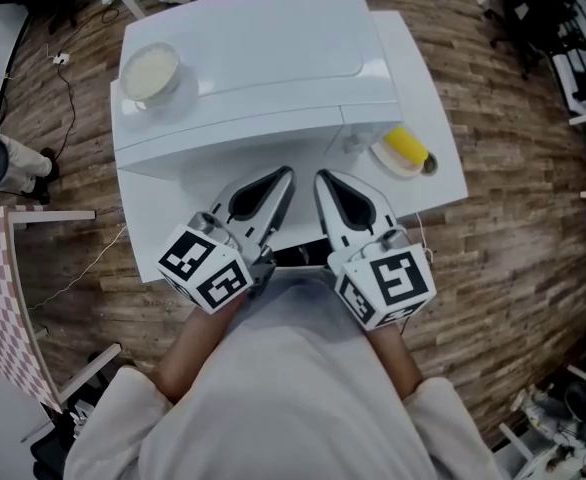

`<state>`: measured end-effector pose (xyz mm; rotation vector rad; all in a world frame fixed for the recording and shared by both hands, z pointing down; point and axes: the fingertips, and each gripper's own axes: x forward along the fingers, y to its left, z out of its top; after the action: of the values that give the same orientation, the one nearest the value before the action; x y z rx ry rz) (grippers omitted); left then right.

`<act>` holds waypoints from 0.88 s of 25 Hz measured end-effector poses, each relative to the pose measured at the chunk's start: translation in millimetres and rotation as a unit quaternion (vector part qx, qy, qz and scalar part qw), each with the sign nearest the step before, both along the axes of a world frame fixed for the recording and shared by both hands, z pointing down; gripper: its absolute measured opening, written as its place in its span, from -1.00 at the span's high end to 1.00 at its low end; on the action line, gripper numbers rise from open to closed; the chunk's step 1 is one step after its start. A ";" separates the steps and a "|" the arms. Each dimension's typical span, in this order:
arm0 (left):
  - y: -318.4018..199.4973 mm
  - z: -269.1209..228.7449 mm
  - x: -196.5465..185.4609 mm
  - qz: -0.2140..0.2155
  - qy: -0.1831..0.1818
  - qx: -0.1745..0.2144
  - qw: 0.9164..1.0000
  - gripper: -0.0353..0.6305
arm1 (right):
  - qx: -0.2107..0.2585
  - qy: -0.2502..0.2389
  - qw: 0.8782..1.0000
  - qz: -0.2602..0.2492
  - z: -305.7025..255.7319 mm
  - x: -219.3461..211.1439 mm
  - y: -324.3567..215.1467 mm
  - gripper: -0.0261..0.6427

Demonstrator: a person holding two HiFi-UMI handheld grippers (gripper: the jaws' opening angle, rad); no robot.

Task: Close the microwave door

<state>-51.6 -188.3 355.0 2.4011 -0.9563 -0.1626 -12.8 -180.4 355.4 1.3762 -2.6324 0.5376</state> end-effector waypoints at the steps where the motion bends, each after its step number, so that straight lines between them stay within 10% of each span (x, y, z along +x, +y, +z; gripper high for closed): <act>1: 1.5 -1.7 -1.8 -0.004 -0.003 0.003 1.000 0.84 | 0.001 0.001 1.000 0.000 -0.9 -0.3 2.2 0.85; 22: 24.6 -6.5 3.9 -0.002 -0.035 0.029 0.999 0.84 | 0.004 0.015 1.000 -0.001 -8.0 1.5 28.5 0.85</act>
<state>-47.6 -163.8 348.5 2.4726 -0.9995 -0.1100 -11.3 -151.9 347.4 1.3737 -2.6156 0.5019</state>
